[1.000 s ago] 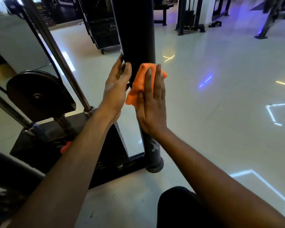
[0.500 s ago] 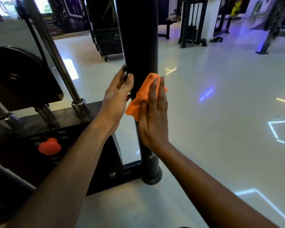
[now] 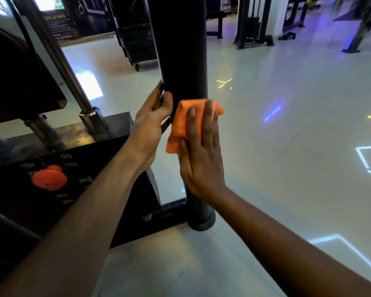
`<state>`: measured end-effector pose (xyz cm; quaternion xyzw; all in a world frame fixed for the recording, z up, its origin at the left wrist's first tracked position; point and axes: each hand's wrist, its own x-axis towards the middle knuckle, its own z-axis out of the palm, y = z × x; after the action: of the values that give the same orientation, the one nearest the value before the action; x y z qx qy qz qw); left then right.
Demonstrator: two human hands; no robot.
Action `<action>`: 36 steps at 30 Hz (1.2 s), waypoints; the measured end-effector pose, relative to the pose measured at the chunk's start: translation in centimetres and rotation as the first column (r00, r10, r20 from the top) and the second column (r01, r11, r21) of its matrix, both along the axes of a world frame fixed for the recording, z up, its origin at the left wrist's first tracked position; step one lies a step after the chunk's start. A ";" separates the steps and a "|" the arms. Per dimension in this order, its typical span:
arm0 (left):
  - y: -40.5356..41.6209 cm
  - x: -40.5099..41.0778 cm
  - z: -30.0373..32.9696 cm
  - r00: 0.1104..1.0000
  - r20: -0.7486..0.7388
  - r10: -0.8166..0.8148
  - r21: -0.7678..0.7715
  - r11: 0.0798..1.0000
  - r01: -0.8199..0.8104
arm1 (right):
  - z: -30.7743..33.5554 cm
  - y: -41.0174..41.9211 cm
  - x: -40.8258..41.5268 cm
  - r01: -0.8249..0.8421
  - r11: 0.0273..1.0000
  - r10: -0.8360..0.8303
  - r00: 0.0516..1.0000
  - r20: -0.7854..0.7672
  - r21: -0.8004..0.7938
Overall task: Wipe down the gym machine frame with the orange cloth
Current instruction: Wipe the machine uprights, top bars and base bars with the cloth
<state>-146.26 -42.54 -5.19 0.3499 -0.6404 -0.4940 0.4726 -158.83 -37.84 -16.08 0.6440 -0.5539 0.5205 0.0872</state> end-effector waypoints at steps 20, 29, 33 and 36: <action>1.1 0.7 -1.7 0.999 0.000 -0.045 -0.017 0.999 0.045 | -8.5 1.9 -0.3 0.047 0.979 -0.037 0.998 -0.052 0.199; 1.3 0.7 -5.0 0.998 0.046 -0.039 0.006 0.999 0.039 | -6.0 0.9 1.7 0.101 0.988 -0.111 0.990 0.082 0.116; 1.5 0.7 -5.5 0.998 0.045 -0.035 0.027 0.999 0.034 | -12.7 2.8 0.5 0.081 0.954 -0.076 0.997 -0.030 0.287; 1.4 0.4 -5.8 0.999 0.047 -0.016 0.023 1.000 0.015 | -13.2 2.9 0.5 0.063 0.951 -0.066 0.998 -0.001 0.303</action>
<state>-145.82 -41.12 -11.02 0.3619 -0.6486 -0.4966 0.4492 -158.31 -34.94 -29.26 0.6290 -0.6483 0.4291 0.0018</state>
